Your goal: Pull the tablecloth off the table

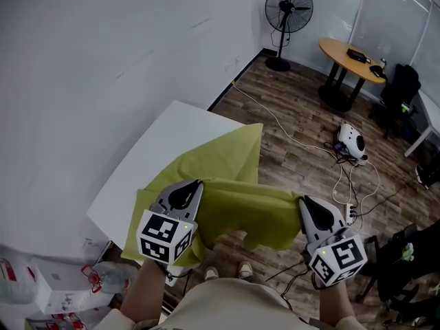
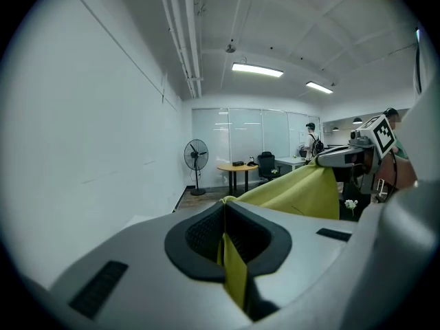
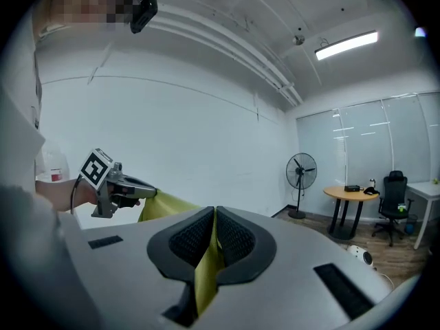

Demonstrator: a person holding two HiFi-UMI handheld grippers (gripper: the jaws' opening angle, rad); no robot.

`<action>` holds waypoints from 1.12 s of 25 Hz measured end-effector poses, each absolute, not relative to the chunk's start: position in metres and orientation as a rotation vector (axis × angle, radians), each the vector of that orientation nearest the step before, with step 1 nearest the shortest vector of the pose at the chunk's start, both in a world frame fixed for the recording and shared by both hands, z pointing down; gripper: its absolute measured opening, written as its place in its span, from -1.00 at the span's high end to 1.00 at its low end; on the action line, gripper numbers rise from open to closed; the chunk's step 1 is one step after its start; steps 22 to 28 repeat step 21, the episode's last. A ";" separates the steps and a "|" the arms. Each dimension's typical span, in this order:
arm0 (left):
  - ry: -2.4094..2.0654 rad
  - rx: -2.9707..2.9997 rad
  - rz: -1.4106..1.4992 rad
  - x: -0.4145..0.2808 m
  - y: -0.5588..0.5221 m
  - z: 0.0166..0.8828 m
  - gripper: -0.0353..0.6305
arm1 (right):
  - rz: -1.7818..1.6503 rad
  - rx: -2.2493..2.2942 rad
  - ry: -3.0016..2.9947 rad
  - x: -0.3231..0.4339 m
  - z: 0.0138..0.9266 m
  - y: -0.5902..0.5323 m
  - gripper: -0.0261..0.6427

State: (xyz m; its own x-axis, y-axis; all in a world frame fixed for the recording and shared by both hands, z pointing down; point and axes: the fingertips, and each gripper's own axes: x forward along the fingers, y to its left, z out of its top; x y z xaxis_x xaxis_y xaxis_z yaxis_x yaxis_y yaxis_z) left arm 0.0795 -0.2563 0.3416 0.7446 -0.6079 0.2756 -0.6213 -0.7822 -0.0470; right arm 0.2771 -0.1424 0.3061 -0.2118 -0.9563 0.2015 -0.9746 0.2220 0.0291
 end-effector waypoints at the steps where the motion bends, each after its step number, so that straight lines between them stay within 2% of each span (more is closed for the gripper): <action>1: -1.019 2.883 0.435 0.079 -0.256 0.345 0.83 | 0.162 1.851 -2.313 0.277 0.308 -0.143 0.82; 28: -1.034 2.834 0.492 0.072 -0.254 0.353 0.83 | 0.172 1.837 -2.345 0.272 0.309 -0.147 0.82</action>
